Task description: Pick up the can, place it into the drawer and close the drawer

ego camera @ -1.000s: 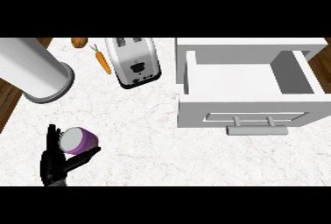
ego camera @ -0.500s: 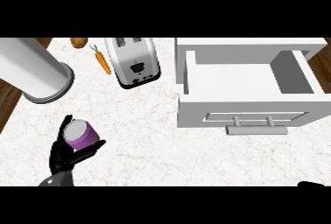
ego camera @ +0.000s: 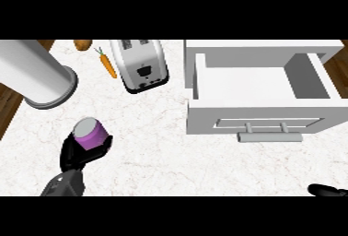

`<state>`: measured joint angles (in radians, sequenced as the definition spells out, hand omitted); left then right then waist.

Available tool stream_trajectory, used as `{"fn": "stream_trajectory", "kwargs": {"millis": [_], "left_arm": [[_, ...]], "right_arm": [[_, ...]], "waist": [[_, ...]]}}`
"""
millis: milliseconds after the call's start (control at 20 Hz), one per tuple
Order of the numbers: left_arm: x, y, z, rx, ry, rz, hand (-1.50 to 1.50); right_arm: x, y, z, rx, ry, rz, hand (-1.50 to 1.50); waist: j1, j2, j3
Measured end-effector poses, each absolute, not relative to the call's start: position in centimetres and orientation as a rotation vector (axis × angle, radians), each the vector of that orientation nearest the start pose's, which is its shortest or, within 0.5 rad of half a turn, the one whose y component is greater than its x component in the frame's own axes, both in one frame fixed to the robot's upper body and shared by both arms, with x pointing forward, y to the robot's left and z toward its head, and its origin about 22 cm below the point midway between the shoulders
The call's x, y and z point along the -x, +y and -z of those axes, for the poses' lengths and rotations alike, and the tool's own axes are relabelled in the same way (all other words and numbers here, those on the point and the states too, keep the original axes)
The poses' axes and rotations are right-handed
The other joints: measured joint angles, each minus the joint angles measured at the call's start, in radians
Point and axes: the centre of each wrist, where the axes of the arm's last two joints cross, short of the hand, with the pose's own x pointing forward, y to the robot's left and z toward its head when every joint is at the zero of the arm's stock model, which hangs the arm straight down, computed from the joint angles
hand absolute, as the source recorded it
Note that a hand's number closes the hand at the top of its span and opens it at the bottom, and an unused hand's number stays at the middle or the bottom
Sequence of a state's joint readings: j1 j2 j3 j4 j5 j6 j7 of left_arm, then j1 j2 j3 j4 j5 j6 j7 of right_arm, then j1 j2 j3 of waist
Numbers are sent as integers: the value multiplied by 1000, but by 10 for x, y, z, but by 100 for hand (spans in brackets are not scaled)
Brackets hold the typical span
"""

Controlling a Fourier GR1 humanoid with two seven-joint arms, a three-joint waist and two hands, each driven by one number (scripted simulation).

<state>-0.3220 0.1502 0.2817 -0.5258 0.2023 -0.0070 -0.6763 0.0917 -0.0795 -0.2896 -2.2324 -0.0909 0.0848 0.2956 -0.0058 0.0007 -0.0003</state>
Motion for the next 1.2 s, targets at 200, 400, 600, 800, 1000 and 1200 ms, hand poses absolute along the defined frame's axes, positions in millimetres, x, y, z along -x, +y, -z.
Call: {"fn": "stream_trajectory", "kwargs": {"millis": [200, 400, 600, 800, 1000, 1200], "left_arm": [[-269, 296, 131, -120, -1563, -268, 150], [-302, 264, 114, -42, -1582, -198, 150], [-329, 235, 100, 25, -1605, -157, 150], [-349, 213, 78, 82, -1622, -116, 150], [-367, 190, 50, 105, -1639, -51, 150], [-385, 166, 8, 121, -1668, 16, 150]], "right_arm": [[-171, -298, -142, 240, -1860, 61, -150], [-173, -298, -142, 237, -1862, 63, -150], [-175, -295, -140, 246, -1867, 57, -150], [-169, -302, -141, 263, -1869, 54, -150], [-166, -301, -140, 277, -1874, 58, -150], [-168, -304, -139, 286, -1874, 62, -150]], "waist": [[1, 0, 0], [-6, 1, 0], [-10, 3, -1], [-5, 0, 0], [0, -2, 0], [7, -5, 1]]}}
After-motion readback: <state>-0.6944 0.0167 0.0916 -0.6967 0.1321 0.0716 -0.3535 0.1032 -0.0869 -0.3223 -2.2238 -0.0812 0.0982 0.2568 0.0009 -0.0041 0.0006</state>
